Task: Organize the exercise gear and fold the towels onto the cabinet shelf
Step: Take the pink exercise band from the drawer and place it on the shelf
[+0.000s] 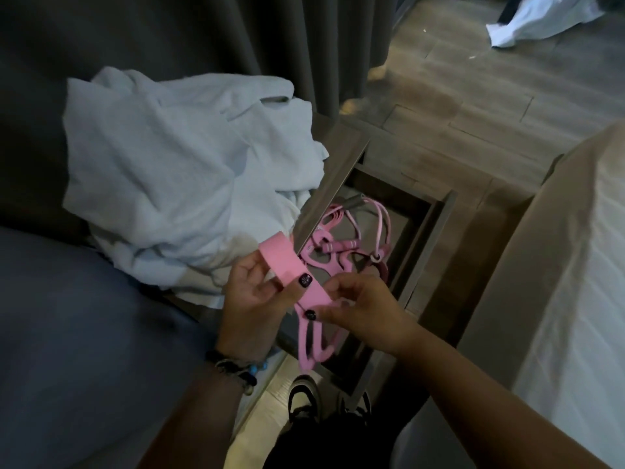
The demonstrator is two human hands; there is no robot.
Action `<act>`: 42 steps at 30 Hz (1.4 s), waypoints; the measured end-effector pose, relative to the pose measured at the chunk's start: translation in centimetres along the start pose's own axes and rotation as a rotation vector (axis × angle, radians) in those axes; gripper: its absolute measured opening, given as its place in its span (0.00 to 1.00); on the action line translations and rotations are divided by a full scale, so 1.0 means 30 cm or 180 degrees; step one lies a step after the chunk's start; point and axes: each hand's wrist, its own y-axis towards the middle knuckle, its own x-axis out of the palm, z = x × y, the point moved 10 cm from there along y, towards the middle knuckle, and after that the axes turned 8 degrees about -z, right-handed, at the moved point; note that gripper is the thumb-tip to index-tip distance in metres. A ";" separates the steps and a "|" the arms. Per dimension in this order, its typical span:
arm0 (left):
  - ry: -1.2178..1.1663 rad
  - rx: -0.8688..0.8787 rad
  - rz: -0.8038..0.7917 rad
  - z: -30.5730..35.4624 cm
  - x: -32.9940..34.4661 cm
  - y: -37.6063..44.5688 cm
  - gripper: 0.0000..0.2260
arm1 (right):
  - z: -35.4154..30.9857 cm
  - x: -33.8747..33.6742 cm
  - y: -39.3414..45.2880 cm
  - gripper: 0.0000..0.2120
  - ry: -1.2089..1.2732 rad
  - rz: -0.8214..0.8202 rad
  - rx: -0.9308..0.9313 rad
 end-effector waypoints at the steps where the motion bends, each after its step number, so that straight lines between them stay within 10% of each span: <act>1: 0.0069 -0.0062 0.0070 -0.015 -0.014 0.006 0.28 | 0.012 0.015 0.004 0.06 0.0066 -0.0069 0.0054; 12: 0.0184 -0.0608 0.0372 -0.135 -0.087 0.097 0.07 | 0.330 -0.209 0.088 0.18 -0.1284 0.0849 0.1157; 20: 0.0272 -0.0622 0.0086 -0.161 -0.091 0.154 0.17 | 0.594 -0.224 0.190 0.41 -0.3018 -0.0157 0.2214; 31: 0.0080 -0.0459 0.0203 -0.167 -0.096 0.110 0.13 | 0.502 -0.240 0.200 0.13 -0.2612 0.0216 0.1989; 42: 0.0128 -0.0122 0.0662 0.078 -0.101 -0.026 0.06 | -0.117 -0.159 0.070 0.05 -0.1263 0.0351 0.0388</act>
